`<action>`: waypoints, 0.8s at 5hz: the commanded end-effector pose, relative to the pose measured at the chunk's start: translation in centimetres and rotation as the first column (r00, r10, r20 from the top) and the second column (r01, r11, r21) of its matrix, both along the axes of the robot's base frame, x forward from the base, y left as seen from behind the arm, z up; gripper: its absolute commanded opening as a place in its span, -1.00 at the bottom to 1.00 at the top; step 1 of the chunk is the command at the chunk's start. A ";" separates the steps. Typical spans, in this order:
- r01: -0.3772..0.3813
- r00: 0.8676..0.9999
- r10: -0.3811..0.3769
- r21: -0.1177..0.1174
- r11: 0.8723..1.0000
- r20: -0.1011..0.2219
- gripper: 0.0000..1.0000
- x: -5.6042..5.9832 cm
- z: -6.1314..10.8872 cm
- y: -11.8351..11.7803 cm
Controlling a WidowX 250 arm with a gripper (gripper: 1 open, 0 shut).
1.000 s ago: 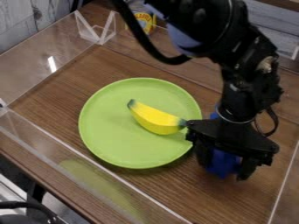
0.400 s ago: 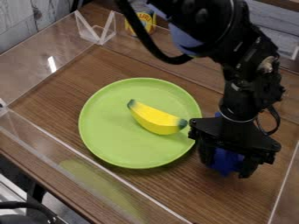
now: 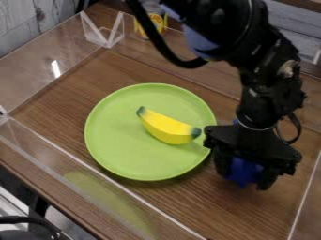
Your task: Put the blue object in the green plate
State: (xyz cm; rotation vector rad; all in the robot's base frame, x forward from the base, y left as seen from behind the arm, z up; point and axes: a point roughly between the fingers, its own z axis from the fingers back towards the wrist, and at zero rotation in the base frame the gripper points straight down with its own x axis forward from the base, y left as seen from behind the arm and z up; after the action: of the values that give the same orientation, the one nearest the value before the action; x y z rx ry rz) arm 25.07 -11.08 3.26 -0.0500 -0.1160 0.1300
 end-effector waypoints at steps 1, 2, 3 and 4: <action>0.000 1.000 0.000 0.005 1.000 0.002 -1.00 0.3 0.0 0.4; 0.006 1.000 -0.006 0.009 1.000 0.002 -1.00 0.3 0.0 0.5; 0.012 1.000 -0.012 0.013 1.000 0.001 -1.00 0.4 0.1 0.6; 0.021 1.000 -0.021 0.018 1.000 0.000 -1.00 0.5 0.2 0.8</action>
State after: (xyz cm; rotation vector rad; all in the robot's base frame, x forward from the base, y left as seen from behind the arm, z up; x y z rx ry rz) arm 25.26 -10.56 3.27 -0.0364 -0.1088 0.1048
